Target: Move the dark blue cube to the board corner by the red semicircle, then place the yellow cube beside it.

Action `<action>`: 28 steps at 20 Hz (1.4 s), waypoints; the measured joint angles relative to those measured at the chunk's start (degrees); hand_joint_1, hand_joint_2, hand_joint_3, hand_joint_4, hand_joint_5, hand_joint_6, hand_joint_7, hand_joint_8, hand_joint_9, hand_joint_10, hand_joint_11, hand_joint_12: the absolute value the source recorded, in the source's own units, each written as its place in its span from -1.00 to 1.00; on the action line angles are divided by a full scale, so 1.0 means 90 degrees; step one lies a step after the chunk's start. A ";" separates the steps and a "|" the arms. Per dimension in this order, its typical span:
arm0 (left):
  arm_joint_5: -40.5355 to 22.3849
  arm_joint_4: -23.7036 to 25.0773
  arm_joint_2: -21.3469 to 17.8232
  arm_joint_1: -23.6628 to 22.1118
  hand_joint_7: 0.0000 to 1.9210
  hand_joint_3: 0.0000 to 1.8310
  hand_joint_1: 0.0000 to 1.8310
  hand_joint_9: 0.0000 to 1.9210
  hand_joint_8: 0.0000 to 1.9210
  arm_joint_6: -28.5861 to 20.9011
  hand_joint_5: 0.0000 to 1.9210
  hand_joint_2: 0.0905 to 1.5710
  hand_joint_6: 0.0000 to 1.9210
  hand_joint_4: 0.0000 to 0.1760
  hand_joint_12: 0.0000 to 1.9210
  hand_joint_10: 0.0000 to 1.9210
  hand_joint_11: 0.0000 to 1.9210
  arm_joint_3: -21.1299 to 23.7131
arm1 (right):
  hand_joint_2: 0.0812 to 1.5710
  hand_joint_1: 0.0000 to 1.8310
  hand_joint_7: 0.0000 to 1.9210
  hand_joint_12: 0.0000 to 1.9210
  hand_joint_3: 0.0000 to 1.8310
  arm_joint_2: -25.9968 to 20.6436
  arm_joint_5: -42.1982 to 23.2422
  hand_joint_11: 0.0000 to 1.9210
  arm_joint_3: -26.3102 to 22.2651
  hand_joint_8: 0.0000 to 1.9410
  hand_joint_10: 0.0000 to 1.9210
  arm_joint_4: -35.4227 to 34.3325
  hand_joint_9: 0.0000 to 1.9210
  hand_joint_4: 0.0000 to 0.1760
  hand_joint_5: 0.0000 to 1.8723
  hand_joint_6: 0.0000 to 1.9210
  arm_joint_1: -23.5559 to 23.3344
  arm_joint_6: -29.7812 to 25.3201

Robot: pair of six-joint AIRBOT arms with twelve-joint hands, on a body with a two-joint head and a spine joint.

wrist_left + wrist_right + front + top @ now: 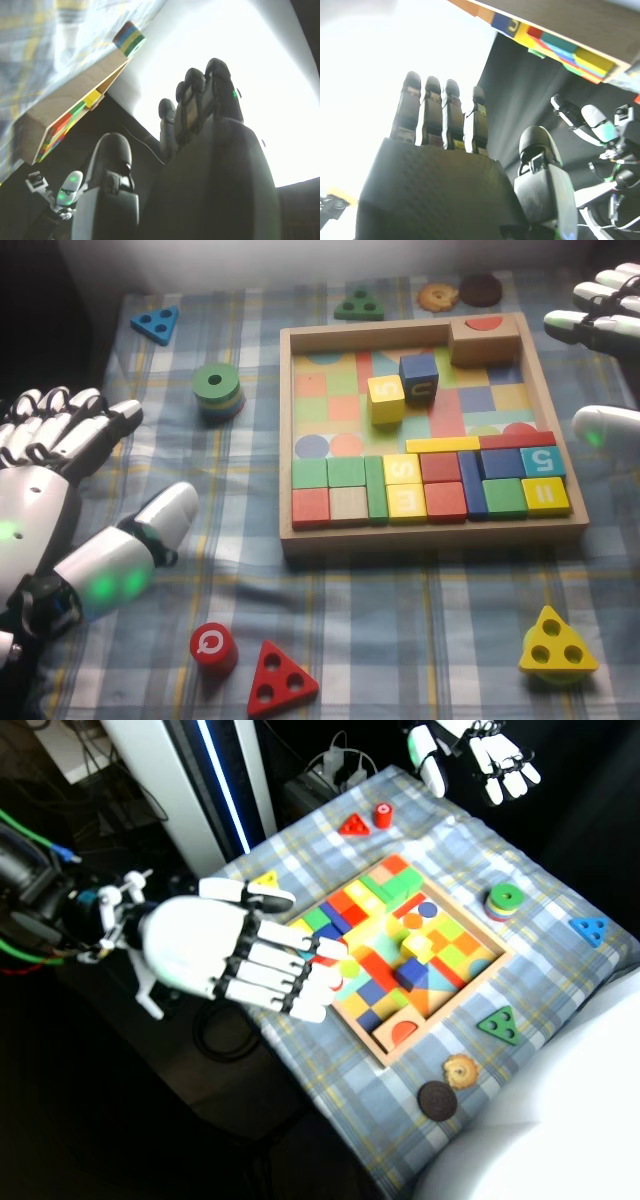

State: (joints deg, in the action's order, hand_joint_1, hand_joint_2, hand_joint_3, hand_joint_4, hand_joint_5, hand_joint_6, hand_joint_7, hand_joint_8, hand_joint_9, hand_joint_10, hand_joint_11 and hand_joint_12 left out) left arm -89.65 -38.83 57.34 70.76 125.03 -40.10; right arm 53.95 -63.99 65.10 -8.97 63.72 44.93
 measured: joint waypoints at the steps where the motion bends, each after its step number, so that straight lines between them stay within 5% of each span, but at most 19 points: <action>1: 0.0000 0.0024 0.0000 0.0000 -0.80 -0.97 -1.00 -0.94 -1.00 0.0000 -0.62 0.45 -1.00 -0.62 -1.00 -1.00 -1.00 0.0000 | 0.35 -1.00 -0.86 -1.00 -0.98 0.0000 0.0002 -1.00 0.0000 -1.00 -1.00 0.0039 -0.97 -0.35 -0.69 -1.00 0.0000 0.0000; 3: 0.0005 -0.0010 0.0000 0.0000 -0.79 -0.97 -1.00 -0.94 -1.00 0.0002 -0.63 0.45 -1.00 -0.72 -1.00 -1.00 -1.00 0.0000 | 0.32 -1.00 -0.88 -1.00 -0.99 0.0000 0.0053 -1.00 0.0012 -1.00 -1.00 0.0083 -0.99 -0.44 -0.72 -1.00 -0.0005 0.0000; 4: 0.0002 -0.0029 0.0000 0.0000 -0.79 -0.97 -1.00 -0.94 -1.00 0.0002 -0.63 0.46 -1.00 -0.62 -1.00 -1.00 -1.00 0.0000 | 0.29 -1.00 -0.88 -1.00 -1.00 0.0000 0.0180 -1.00 0.0058 -1.00 -1.00 0.0158 -1.00 -0.22 -0.72 -1.00 -0.0097 -0.0002; 6: 0.0007 -0.0041 0.0000 0.0000 -0.79 -0.97 -1.00 -0.93 -0.99 0.0002 -0.62 0.46 -0.99 -0.67 -1.00 -0.99 -1.00 0.0000 | 0.31 -1.00 -0.88 -1.00 -1.00 0.0066 0.0576 -1.00 0.0294 -1.00 -1.00 0.0486 -1.00 -0.24 -0.71 -1.00 -0.0539 -0.0022; 10: 0.0010 -0.0039 0.0000 0.0000 -0.80 -0.98 -1.00 -0.94 -1.00 0.0000 -0.64 0.47 -1.00 -0.40 -1.00 -1.00 -1.00 -0.0027 | 0.36 -1.00 -0.96 -1.00 -0.98 0.0542 0.1438 -1.00 0.1168 -1.00 -1.00 0.1923 -1.00 -0.50 -0.72 -0.99 -0.1513 -0.1234; 13: 0.0039 -0.0029 0.0002 0.0000 -0.80 -0.98 -1.00 -0.93 -1.00 0.0000 -0.62 0.48 -0.99 -0.47 -1.00 -1.00 -1.00 -0.0056 | 0.25 -1.00 -0.98 -1.00 -1.00 0.0865 0.2317 -1.00 0.1598 -1.00 -1.00 0.2994 -1.00 0.02 -0.68 -0.99 -0.2025 -0.1671; 14: 0.0049 -0.0022 0.0007 0.0000 -0.80 -0.98 -1.00 -0.93 -1.00 0.0002 -0.63 0.48 -1.00 -0.39 -1.00 -1.00 -1.00 -0.0073 | 0.21 -1.00 -1.00 -1.00 -1.00 0.0969 0.2533 -1.00 0.1707 -1.00 -1.00 0.3257 -1.00 0.57 -0.69 -0.99 -0.2166 -0.1746; 17: 0.0056 -0.0022 0.0007 0.0000 -0.79 -0.99 -1.00 -0.94 -0.99 0.0002 -0.62 0.47 -1.00 -0.49 -1.00 -1.00 -1.00 -0.0073 | 0.14 -1.00 -1.00 -1.00 -1.00 0.1241 0.2849 -1.00 0.1914 -1.00 -1.00 0.3626 -1.00 0.36 -0.64 -0.99 -0.2317 -0.1778; 18: 0.0053 -0.0019 0.0007 0.0000 -0.80 -0.99 -1.00 -0.95 -1.00 0.0000 -0.63 0.46 -1.00 -0.47 -1.00 -1.00 -1.00 -0.0073 | 0.22 -1.00 -1.00 -1.00 -0.98 0.1348 0.2941 -1.00 0.1999 -1.00 -1.00 0.3691 -1.00 -0.04 -0.61 -0.98 -0.2317 -0.1785; 19: 0.0061 -0.0022 0.0007 0.0000 -0.80 -0.99 -1.00 -0.94 -1.00 0.0002 -0.63 0.46 -1.00 -0.46 -1.00 -1.00 -1.00 -0.0073 | 0.28 -1.00 -1.00 -1.00 -0.99 0.1433 0.3060 -1.00 0.2057 -1.00 -1.00 0.3762 -1.00 -0.18 -0.61 -0.99 -0.2317 -0.1795; 21: 0.0058 -0.0019 0.0007 0.0000 -0.79 -0.99 -1.00 -0.94 -1.00 0.0002 -0.63 0.46 -1.00 -0.37 -1.00 -1.00 -1.00 -0.0073 | 0.30 -1.00 -1.00 -1.00 -0.99 0.1513 0.3164 -1.00 0.2147 -1.00 -1.00 0.3789 -1.00 0.00 -0.62 -1.00 -0.2341 -0.1802; 22: 0.0063 -0.0012 0.0007 0.0000 -0.79 -1.00 -1.00 -0.94 -1.00 0.0002 -0.63 0.45 -1.00 -0.42 -1.00 -1.00 -1.00 -0.0073 | 0.34 -1.00 -1.00 -1.00 -0.98 0.1518 0.3186 -1.00 0.2169 -1.00 -1.00 0.3752 -1.00 -0.17 -0.60 -0.99 -0.2370 -0.1804; 24: 0.0068 -0.0022 0.0007 0.0000 -0.78 -0.99 -1.00 -0.93 -0.99 0.0002 -0.63 0.46 -1.00 -0.51 -1.00 -0.99 -1.00 -0.0073 | 0.32 -1.00 -1.00 -1.00 -0.99 0.1518 0.3194 -1.00 0.2210 -1.00 -1.00 0.3735 -1.00 -0.05 -0.60 -1.00 -0.2382 -0.1802; 28: 0.0080 -0.0029 0.0007 0.0000 -0.79 -1.00 -1.00 -0.93 -1.00 0.0000 -0.65 0.46 -1.00 -0.40 -1.00 -1.00 -1.00 -0.0073 | 0.26 -1.00 -1.00 -1.00 -1.00 0.1549 0.3213 -1.00 0.2212 -1.00 -1.00 0.3769 -1.00 0.74 -0.63 -1.00 -0.2382 -0.1802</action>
State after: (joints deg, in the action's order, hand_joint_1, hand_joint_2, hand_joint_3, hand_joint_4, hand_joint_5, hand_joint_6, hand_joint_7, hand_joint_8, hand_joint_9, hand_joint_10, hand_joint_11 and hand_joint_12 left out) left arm -88.92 -39.09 57.41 70.76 125.03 -40.75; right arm 67.90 -35.07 85.01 24.95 42.28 28.71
